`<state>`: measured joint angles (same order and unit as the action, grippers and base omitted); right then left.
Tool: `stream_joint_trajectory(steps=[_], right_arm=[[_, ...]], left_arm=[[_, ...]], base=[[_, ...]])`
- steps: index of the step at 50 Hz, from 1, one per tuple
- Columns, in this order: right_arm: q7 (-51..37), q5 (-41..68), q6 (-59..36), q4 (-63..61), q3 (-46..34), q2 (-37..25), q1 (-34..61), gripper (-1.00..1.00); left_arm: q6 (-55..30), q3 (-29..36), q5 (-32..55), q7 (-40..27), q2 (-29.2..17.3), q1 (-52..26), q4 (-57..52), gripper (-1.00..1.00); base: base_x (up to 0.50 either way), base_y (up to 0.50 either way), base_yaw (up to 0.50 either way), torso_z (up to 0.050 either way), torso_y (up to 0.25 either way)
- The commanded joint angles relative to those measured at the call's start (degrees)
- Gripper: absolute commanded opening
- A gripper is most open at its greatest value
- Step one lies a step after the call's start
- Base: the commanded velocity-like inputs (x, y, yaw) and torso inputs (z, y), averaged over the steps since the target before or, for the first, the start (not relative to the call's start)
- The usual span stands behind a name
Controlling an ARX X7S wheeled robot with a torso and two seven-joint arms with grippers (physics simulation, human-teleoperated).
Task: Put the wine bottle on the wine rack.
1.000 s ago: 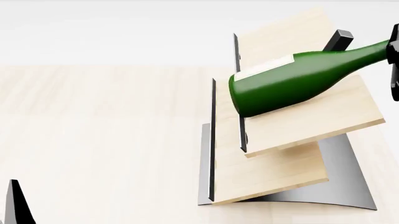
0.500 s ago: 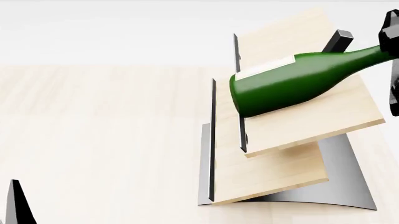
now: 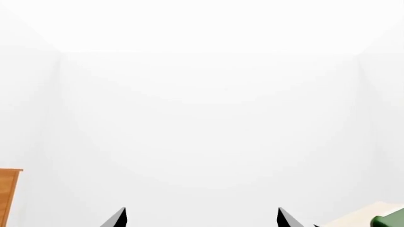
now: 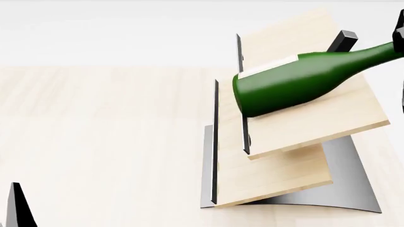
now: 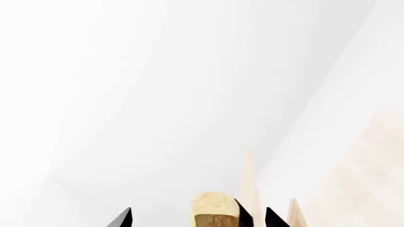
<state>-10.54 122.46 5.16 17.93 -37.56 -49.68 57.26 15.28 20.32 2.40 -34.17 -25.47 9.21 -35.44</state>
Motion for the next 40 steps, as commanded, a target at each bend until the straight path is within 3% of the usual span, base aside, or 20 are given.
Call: stream_joint_trajectory(steps=[1,19,29,36,40], right_arm=[[-0.2,1.4,2.0,-3.8,2.6,-3.5,-2.8,1.0],[3.8,7.1,12.6,-14.2,11.5,-12.8,-19.8,1.0],[4.1,-3.1,22.8,-21.6,10.7,-14.1,-28.0,1.0],[3.2,-12.3,30.7,-29.5,11.0,-18.4,-35.1,1.0],[-3.7,-25.8,38.7,-33.5,9.8,-21.4,-40.8,1.0]], left_arm=[[0.1,0.2,-0.1,-0.1,0.0,-0.1,0.2,1.0],[-0.2,0.9,-0.6,-0.1,0.0,-0.2,0.1,1.0],[-0.6,1.0,-1.0,-0.3,-0.1,-0.1,-0.4,1.0],[-1.1,1.5,-1.8,-0.3,0.0,-0.2,-0.6,1.0],[-1.0,1.7,-2.1,-0.3,-0.1,0.0,-0.9,1.0]], base=[[0.0,0.0,0.0,0.0,0.0],[0.0,0.0,0.0,0.0,0.0],[0.0,0.0,0.0,0.0,0.0],[0.0,0.0,0.0,0.0,0.0],[0.0,0.0,0.0,0.0,0.0]])
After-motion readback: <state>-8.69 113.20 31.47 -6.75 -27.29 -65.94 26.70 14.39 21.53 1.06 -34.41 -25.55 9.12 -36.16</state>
